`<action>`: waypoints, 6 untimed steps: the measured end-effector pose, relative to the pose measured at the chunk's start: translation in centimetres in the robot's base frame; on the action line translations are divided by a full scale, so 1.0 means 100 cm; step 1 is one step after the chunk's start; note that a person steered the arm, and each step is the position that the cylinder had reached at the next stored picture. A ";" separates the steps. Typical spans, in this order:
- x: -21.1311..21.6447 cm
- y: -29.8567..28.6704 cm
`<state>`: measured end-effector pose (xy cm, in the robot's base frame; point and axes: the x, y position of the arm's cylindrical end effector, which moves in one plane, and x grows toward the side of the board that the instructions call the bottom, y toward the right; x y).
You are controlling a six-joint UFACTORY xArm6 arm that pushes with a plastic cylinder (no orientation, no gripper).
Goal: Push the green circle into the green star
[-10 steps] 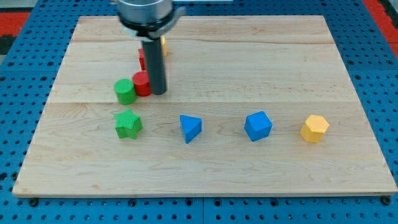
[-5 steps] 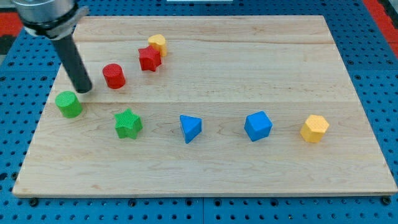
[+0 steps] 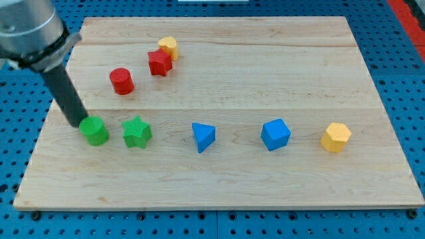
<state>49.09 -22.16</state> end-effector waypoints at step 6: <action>0.046 0.024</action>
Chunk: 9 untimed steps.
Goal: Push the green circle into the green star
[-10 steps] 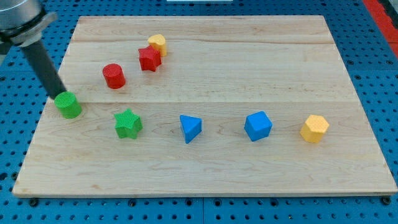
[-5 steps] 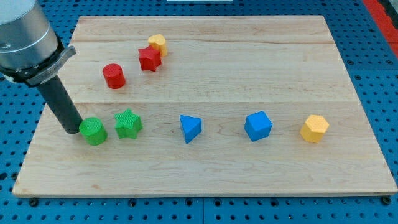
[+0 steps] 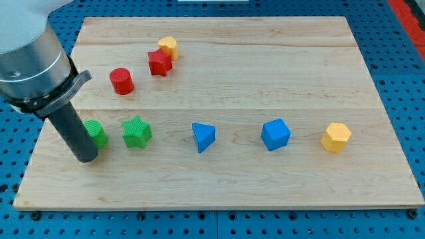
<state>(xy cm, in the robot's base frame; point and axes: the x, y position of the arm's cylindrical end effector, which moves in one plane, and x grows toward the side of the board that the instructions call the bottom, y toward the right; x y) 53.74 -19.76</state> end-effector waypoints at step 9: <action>-0.035 0.011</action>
<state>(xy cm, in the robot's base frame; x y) 50.25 -18.65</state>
